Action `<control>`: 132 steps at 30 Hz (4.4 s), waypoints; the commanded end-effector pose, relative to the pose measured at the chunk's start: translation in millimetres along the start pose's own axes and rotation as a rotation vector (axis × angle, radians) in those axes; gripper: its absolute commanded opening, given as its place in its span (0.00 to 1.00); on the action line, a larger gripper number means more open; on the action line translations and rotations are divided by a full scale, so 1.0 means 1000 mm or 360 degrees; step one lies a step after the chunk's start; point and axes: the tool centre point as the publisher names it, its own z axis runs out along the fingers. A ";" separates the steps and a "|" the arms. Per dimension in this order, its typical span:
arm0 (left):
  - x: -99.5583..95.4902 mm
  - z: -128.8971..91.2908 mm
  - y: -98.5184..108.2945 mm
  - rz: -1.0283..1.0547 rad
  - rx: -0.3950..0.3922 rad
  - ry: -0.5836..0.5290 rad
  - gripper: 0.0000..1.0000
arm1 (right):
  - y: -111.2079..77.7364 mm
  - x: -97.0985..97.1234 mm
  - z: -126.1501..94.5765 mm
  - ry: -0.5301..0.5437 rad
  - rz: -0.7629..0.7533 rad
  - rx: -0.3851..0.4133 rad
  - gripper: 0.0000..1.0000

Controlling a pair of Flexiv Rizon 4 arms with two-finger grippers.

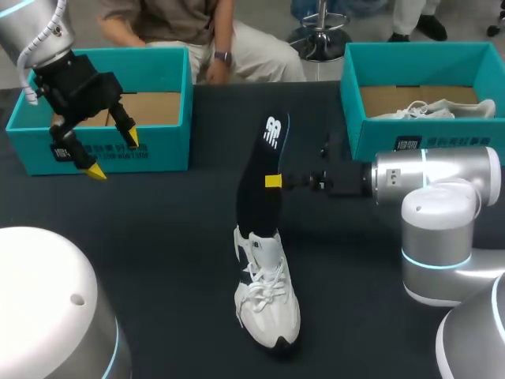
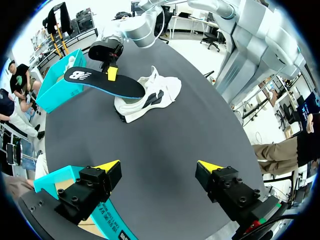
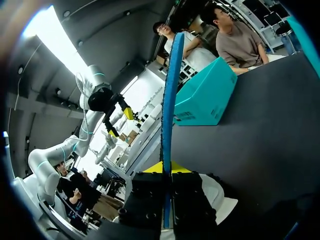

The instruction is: Take the shoe out of the shoebox, open the shoe tongue, remove and reinsert the insole, then place the shoe into the shoebox

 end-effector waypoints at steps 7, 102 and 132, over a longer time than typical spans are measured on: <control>0.000 0.000 0.000 0.0000 -0.0004 0.0001 1.00 | -0.004 0.000 -0.002 -0.0031 0.0019 0.0068 0.00; 0.000 0.000 0.000 0.0000 -0.0004 0.0001 1.00 | -0.067 -0.009 0.010 -0.0146 0.0108 0.0120 0.00; 0.000 0.000 0.000 0.0000 -0.0004 0.0001 1.00 | -0.085 -0.008 0.010 -0.0161 0.0181 0.0148 0.11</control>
